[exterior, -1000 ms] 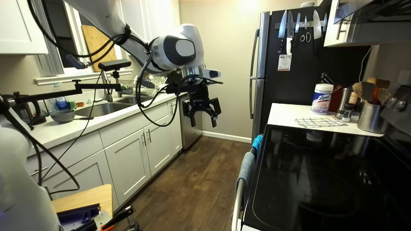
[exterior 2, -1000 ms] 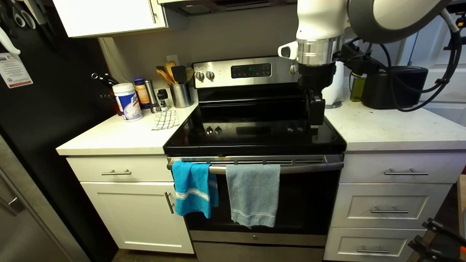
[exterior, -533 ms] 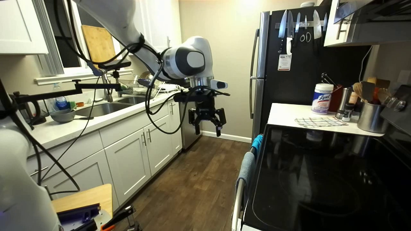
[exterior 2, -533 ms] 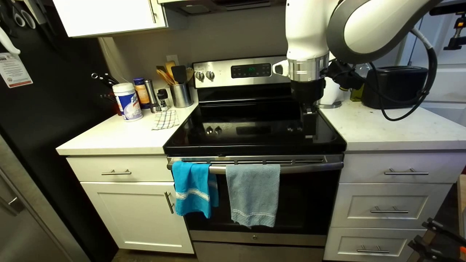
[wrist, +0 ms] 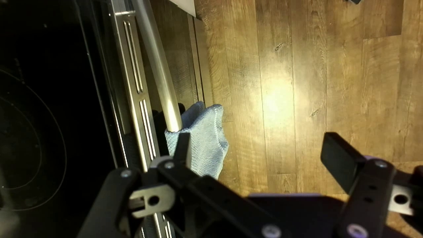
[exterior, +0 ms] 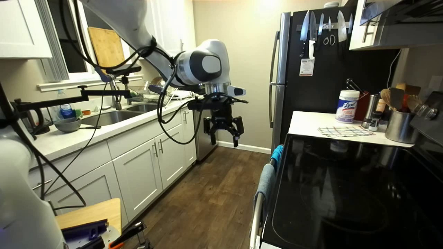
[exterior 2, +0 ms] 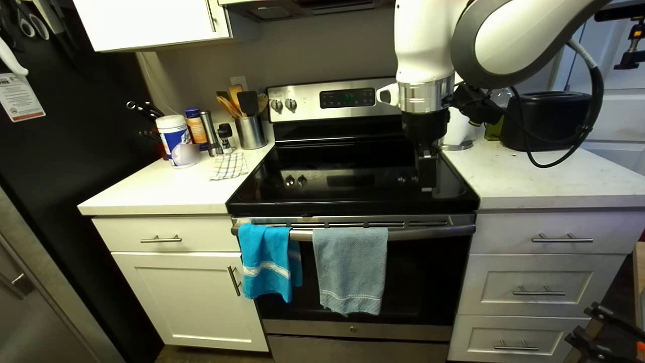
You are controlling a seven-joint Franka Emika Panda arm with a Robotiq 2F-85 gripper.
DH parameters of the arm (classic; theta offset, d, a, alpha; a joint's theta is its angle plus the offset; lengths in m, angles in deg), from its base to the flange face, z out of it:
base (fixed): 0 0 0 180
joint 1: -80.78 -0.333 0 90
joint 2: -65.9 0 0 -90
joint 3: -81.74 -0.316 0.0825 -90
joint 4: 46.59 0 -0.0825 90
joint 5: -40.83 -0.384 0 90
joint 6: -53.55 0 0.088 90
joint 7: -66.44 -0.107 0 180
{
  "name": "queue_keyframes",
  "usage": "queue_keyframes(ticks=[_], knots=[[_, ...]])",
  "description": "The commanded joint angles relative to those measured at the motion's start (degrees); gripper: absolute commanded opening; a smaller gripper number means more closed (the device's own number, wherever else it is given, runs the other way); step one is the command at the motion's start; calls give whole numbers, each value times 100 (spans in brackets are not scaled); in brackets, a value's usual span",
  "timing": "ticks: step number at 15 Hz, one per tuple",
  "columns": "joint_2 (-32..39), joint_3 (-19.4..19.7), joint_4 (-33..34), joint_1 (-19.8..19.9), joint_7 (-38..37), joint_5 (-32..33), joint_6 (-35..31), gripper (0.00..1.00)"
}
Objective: Pick up the light blue towel and put it on the hob of the stove
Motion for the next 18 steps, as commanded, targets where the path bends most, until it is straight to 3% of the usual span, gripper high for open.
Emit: queue_keyframes(ticks=[1,10,18], knots=[[527,-39,473,-13,-557,517,-120,100],[2200,99,2130,-198,-545,1020,-44,100],[3241,217,2745,-310,-458,1029,-331,100]])
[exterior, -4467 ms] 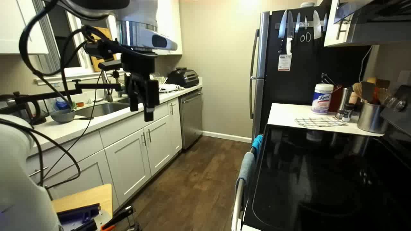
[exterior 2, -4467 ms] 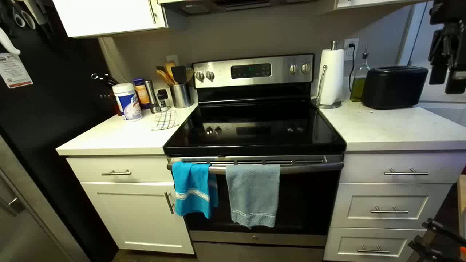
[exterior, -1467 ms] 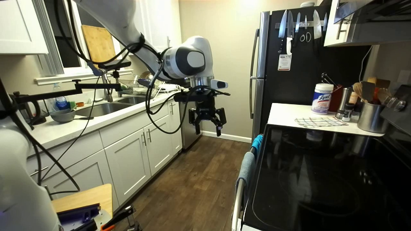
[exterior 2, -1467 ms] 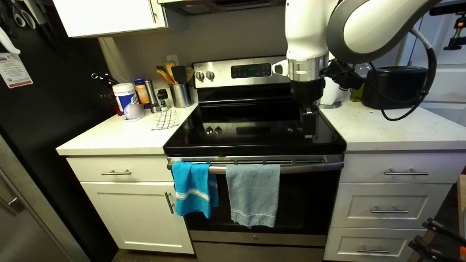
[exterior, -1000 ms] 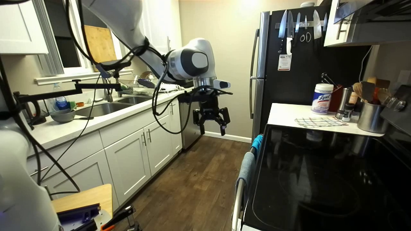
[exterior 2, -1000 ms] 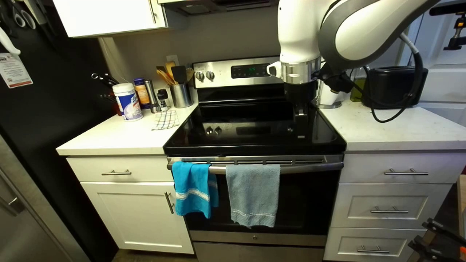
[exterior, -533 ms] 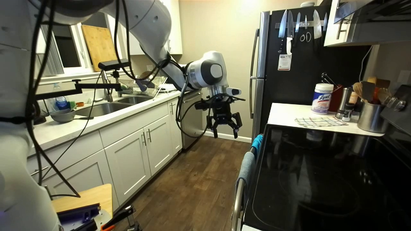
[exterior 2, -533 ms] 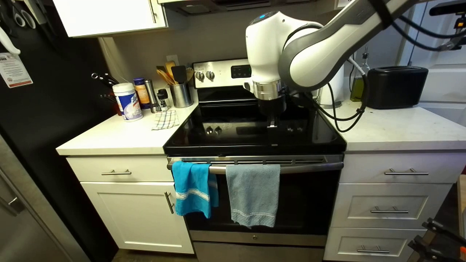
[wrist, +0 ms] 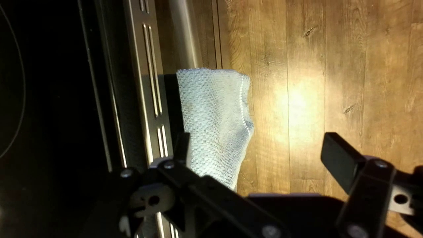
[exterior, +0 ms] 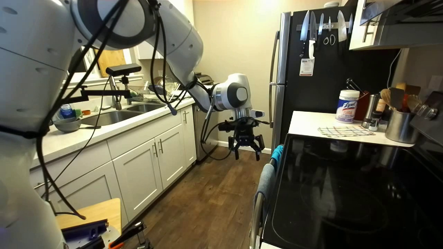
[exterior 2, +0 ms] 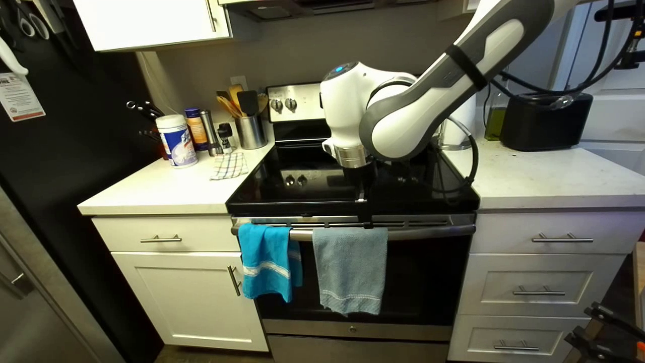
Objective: Pick up the light blue towel and put it on the hob of the stove
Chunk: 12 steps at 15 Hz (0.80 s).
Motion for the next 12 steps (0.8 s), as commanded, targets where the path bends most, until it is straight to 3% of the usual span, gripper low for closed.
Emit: queue_keyframes(ticks=[1,7,12], knots=[[483,134,330,-115,72,144,-292,100],[1105,382,992,-328,49,353,-444,100],[1226,494,1305,-425,81,436,-327,100]])
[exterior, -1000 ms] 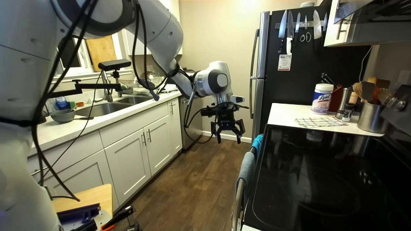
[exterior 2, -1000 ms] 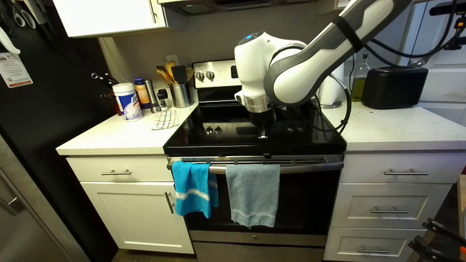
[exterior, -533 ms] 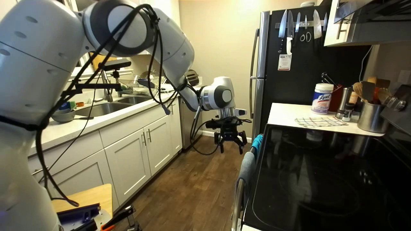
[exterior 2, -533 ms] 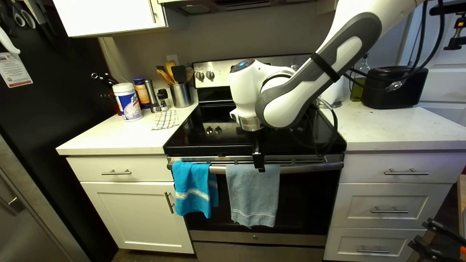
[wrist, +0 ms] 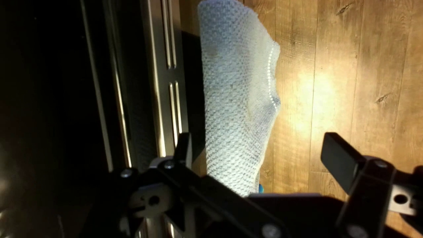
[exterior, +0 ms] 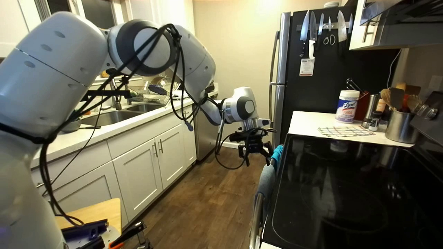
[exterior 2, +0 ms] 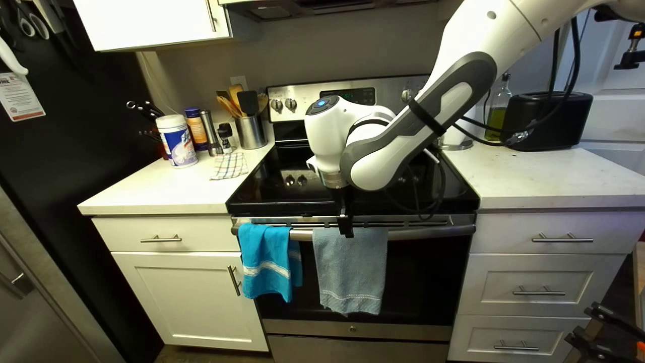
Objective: Pick up the light blue towel and put it on the hob of the stove
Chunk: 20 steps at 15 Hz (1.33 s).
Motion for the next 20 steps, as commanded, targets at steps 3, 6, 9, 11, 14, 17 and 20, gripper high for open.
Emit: queue_keyframes(ticks=[3,6,9,11,14,17,20], knots=[[43,46,135,-54,12,-21,18,100],[44,46,139,-56,12,-21,18,100],[219,88,368,-124,-36,46,32,100],[387,58,612,-108,100,44,-24,100],[590,84,970,-123,265,88,-11,100],[783,76,1264,-51,585,57,35,100],[1007,-6,1507,88,1023,-62,93,100]])
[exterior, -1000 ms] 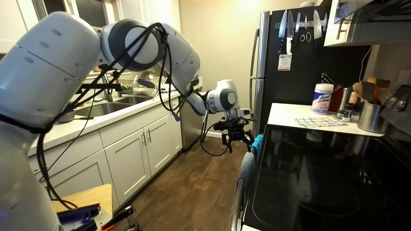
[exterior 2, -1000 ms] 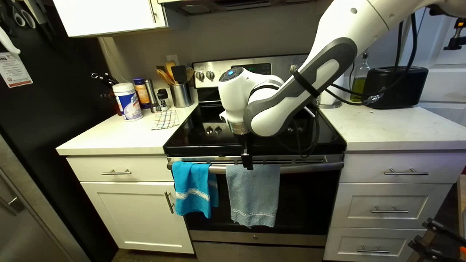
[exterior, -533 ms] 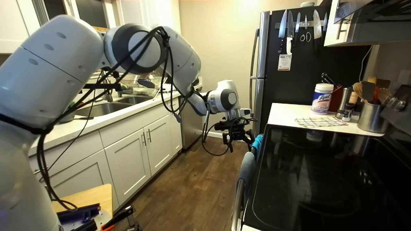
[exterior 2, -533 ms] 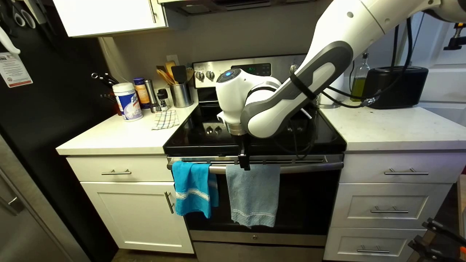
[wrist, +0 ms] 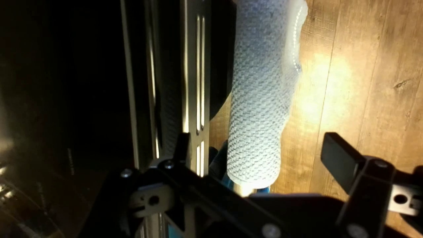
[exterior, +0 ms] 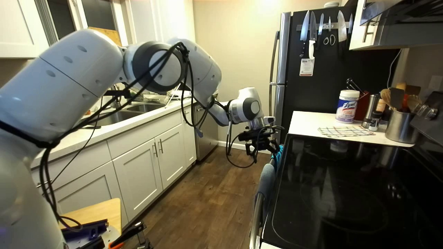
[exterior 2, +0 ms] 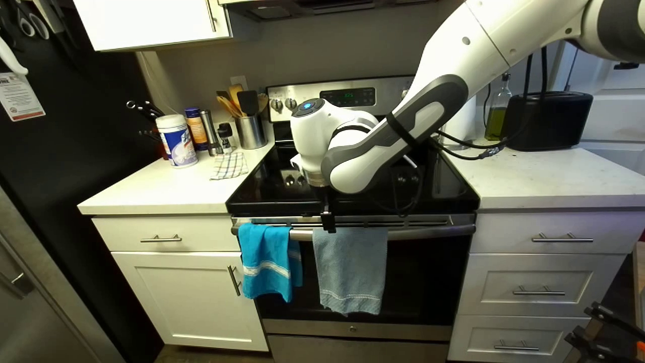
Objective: Pick up the light blue towel and put it on the hob of the stove
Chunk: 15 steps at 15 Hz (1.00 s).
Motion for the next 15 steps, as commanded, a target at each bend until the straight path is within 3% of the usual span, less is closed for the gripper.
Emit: queue_keyframes(ticks=[1,6,15], knots=[[319,-125,338,209,720,-76,3,100],[637,-270,648,341,1455,-94,-49,100],[527,-139,549,156,1613,154,-293,100]])
